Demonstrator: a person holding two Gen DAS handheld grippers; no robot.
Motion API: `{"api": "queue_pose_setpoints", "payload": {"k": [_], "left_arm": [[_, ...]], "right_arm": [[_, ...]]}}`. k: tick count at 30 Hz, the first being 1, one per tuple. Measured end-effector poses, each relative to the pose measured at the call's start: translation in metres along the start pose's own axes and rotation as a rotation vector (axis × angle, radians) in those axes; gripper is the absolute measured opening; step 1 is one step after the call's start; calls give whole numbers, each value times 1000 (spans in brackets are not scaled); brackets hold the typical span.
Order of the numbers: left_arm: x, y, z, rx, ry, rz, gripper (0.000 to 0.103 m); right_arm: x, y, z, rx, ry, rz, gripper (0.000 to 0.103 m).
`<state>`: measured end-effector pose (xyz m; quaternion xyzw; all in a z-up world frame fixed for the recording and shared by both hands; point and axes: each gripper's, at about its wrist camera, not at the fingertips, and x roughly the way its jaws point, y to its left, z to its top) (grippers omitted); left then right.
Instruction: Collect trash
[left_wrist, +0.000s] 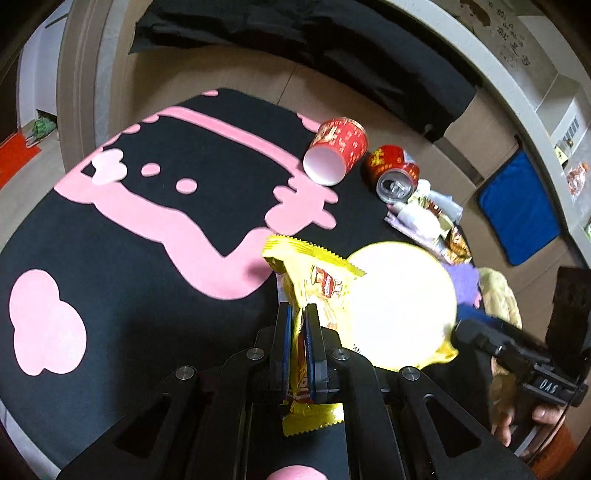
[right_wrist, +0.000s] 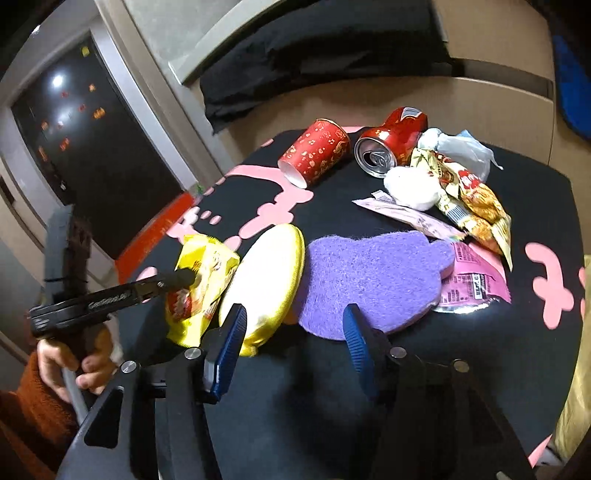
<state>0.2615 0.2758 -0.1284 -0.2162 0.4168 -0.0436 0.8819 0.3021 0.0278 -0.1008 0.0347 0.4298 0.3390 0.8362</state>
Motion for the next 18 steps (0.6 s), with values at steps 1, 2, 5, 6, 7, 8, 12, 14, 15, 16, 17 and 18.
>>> {"api": "queue_pose_setpoints", "payload": {"k": [1,2,5,6,7,8,12,14,15,16,17,18], "left_arm": [[2,1,-1,1,6,-1,7],[2,2,-1,-1,9,-3,7],[5,4,-1,-3,17,-13,7],[5,4,-1,-3,18,-16,7],[5,5,-1,-2,18,-19,7],[5,5,-1,0,19,-22,7],[4,5,-2,2,22,-35,7],[2,7,-3,-3,24,-41,7],[1,7,-3,-5,25,-42,7],[0,7,-4,-6,26,-42,7],[0,7,-4,-6,26,-40,7],[0,7,-5,-5,27,-40,7]], "right_arm": [[1,2,1,-10,-6,-8,51],[3,5,3,-19,-7,-19,52],[8,8,7,-22,7,-16,63],[9,8,8,-17,13,-4,73],[10,8,8,-13,23,15,78],[13,9,9,-12,34,37,88],[20,14,14,-28,73,73,99],[20,9,19,9,65,112,97],[19,7,20,23,56,125,90],[18,5,21,28,50,125,85],[18,7,23,14,45,99,73],[18,11,24,-20,41,64,63]]}}
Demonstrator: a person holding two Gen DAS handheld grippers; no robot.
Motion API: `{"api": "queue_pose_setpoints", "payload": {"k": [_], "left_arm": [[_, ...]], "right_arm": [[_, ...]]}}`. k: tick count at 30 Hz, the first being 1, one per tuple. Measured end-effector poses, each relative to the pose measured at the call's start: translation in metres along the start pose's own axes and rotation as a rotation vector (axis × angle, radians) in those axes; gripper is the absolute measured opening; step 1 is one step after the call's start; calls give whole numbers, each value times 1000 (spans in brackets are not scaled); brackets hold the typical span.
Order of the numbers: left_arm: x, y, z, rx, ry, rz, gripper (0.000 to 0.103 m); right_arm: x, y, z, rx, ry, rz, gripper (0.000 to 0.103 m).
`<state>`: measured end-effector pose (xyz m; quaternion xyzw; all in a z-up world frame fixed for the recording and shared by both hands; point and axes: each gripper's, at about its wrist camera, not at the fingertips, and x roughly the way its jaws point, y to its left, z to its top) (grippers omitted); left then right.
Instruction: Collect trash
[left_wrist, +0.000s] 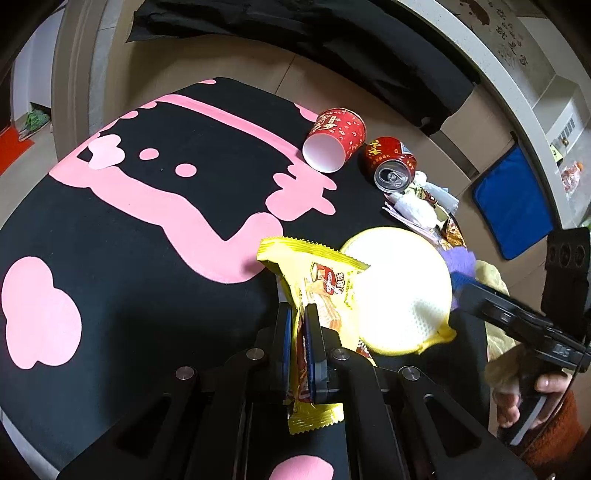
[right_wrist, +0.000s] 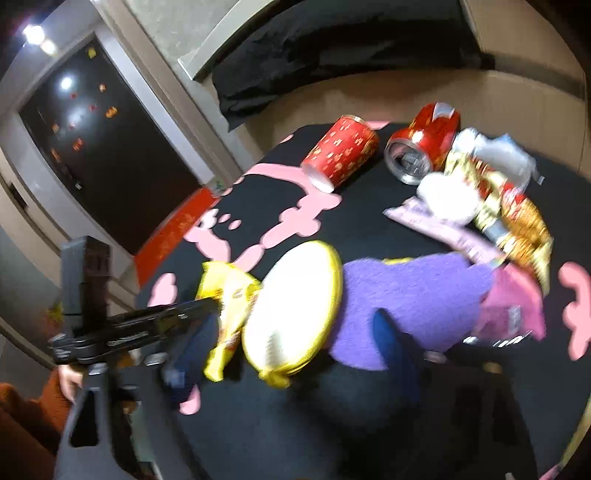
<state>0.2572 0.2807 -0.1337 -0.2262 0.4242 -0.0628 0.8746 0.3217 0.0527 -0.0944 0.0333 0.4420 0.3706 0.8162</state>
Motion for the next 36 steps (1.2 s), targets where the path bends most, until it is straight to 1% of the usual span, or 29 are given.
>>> {"api": "queue_pose_setpoints", "payload": {"k": [1,3,4,5,7,8,10,11,14,17,20,22,26,29,33,36], "left_arm": [[0,0,0,0,1,0,7],[0,-1,0,-2,3,-1,7],[0,-2,-1,-3,3,0,7],[0,-3,-1,-4,2,1,7],[-4,-5,0,-12,-4,0,7],[-7,-7,1,-13,-11,-5,7],[-17,-12,5,-1,-36,-8,7],[-23,-15,8,8,-55,-5,7],[-43,-24,21,20,-119,9,7],[-62,-36,32,27,-178,3,7],[-77,-53,43,45,-223,-11,7],[-85,-69,49,63,-242,-36,7],[-92,-114,57,134,-274,-81,7],[-90,-154,62,192,-289,-116,7],[-81,-214,66,268,-296,-165,7],[-72,-268,65,333,-309,-199,7]], "right_arm": [[1,3,1,-23,0,-19,61],[10,14,2,-89,37,-60,55],[15,17,3,-113,49,-72,54],[20,22,2,-150,54,-98,50],[24,27,4,-200,60,-142,23],[26,26,6,-190,76,-146,14],[19,19,8,-142,62,-92,13],[12,18,9,-139,48,-77,12],[-13,26,14,-173,-22,-94,10],[-43,33,22,-202,-98,-115,10],[-68,32,31,-211,-156,-133,10],[-84,27,35,-203,-185,-142,10],[-121,11,38,-165,-259,-172,10],[-155,-6,36,-139,-317,-213,10],[-204,-32,26,-105,-396,-276,10],[-241,-51,15,-91,-449,-345,10]]}}
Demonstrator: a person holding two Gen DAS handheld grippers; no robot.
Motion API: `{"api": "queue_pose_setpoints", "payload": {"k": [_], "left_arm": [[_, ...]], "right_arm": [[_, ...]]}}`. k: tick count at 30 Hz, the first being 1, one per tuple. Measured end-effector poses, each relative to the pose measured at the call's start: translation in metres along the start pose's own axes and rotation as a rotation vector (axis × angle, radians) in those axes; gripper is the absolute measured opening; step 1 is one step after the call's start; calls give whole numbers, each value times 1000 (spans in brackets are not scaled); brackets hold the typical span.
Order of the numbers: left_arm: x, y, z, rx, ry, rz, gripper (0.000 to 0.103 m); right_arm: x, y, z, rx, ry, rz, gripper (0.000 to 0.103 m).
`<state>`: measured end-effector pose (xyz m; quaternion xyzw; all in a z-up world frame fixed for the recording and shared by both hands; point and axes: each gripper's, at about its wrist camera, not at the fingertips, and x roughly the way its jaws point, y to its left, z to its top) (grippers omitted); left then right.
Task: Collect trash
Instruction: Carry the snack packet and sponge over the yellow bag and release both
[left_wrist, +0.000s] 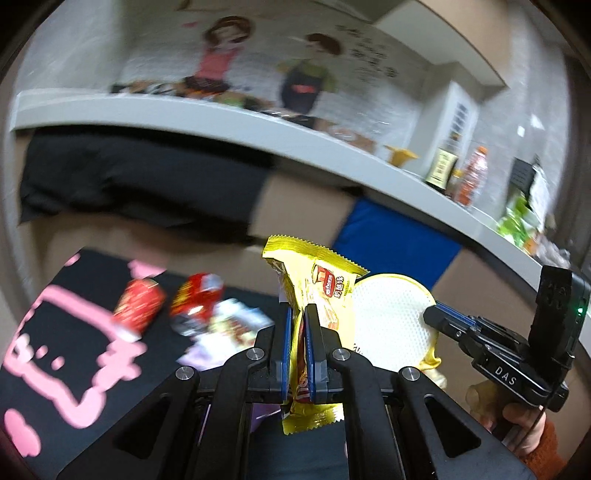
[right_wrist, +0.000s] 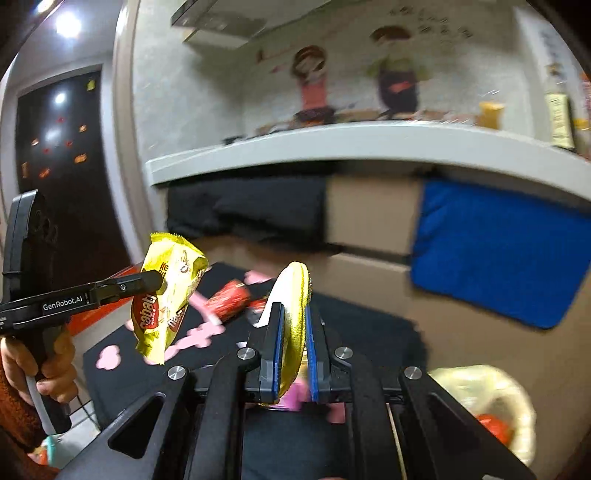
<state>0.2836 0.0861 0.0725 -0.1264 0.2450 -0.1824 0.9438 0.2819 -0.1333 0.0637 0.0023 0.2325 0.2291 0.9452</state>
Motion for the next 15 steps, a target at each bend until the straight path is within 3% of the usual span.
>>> {"api": "queue_pose_setpoints", "payload": {"k": [10,15], "left_arm": [[72,-121,4,115,10,-134,7],[111,-154,-12,132,87,-191,7]], "right_arm": [[-79,-105,-13,94,-80,-190,10],[-93,-144,-29,150,-79,-251,10]]}}
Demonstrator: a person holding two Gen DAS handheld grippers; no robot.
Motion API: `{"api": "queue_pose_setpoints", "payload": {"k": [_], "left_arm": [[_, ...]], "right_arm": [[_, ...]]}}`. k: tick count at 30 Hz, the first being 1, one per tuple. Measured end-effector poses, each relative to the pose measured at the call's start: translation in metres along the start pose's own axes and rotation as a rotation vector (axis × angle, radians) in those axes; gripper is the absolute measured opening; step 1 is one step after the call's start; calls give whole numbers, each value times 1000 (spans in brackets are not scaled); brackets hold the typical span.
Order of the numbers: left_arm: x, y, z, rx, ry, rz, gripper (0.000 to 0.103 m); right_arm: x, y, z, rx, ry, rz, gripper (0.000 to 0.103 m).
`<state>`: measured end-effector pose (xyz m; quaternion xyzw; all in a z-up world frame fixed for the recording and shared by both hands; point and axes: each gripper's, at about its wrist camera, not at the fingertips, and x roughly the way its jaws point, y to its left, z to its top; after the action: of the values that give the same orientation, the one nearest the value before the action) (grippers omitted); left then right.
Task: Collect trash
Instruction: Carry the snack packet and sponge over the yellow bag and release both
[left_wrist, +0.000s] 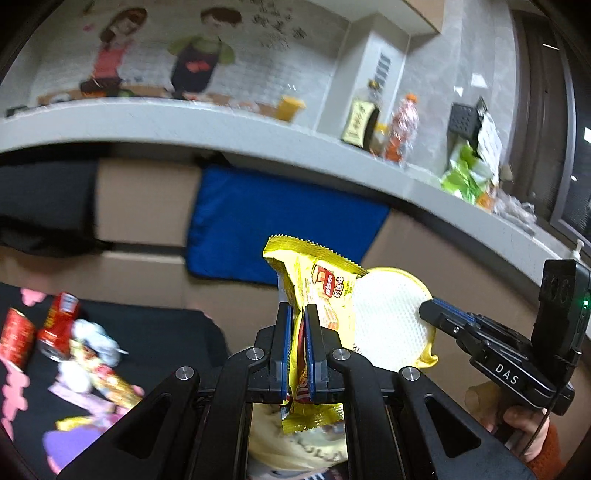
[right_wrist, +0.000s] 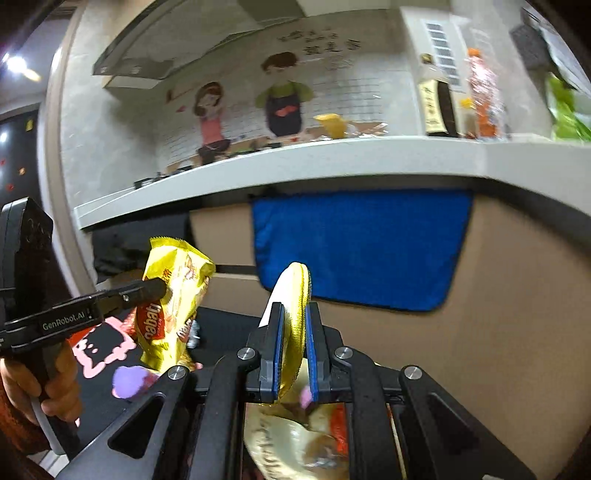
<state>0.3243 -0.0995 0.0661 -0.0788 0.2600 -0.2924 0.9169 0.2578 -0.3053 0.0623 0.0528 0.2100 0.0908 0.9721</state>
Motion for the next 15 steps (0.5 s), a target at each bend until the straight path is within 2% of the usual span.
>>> {"api": "queue_pose_setpoints", "payload": {"k": [6,11,15], "left_arm": [[55,-9,-23,-12,118,-19,7],[88,-4,-36,-31,187,-18,7],[116,4,-49,-74,262,-43,7]], "right_arm": [[12,-32,-19,51,40,-34,10],[29,-51,-35,96,81,-38,10],[42,-62,-46,116,111,-47,10]]}}
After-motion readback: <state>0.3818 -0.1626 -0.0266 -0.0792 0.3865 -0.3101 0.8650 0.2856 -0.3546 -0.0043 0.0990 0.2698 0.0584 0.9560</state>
